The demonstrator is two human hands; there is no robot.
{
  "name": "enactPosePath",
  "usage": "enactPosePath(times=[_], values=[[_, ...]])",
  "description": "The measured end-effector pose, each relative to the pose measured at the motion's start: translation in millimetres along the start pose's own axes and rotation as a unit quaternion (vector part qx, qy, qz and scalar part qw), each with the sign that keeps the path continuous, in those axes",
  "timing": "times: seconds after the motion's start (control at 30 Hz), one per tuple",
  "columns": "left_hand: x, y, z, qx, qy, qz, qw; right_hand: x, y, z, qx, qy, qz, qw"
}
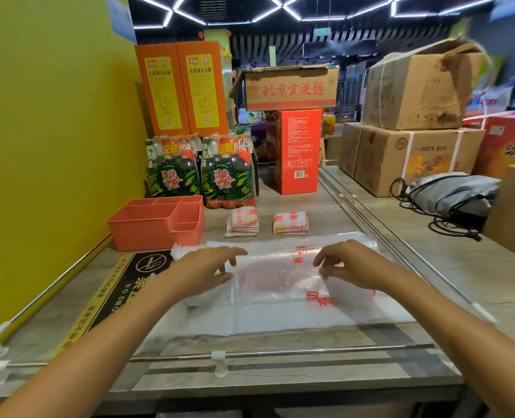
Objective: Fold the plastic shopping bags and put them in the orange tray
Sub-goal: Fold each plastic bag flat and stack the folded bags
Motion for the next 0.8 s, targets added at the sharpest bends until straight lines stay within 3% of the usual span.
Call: enactPosePath(times=[0.2, 0.37, 0.53, 0.67, 0.8], values=[[3.8, -13.6, -30.5, -0.074, -0.098, -0.045, 0.991, -6.8, -26.6, 0.0, 0.041, -0.014, -0.032, 0.999], [5.1, -32.8, -43.9, -0.05, -0.107, 0.065, 0.991, -7.6, -39.3, 4.0, 0.058, 0.006, -0.029, 0.998], [4.1, -48.3, -50.8, -0.007, -0.092, 0.107, 0.99, -6.1, -41.4, 19.2, 0.076, 0.084, -0.032, 0.993], [3.3, -42.9, -51.0, 0.004, -0.097, 0.051, 0.994, -0.1, -54.5, 40.6, 0.068, 0.1, 0.052, 0.991], [1.1, -35.1, -49.5, 0.017, -0.087, -0.005, 0.996, -5.6, -61.5, 49.2, 0.09, 0.108, 0.009, 0.99]])
Point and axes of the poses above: each hand's wrist, its own x-axis away from the middle knuckle, its own y-axis out of the back of the hand, z = x × y, the point moved 4 cm from there along -x, towards the middle knuckle, and after that the axes turned 8 degrees about z, right-handed, at the moved point
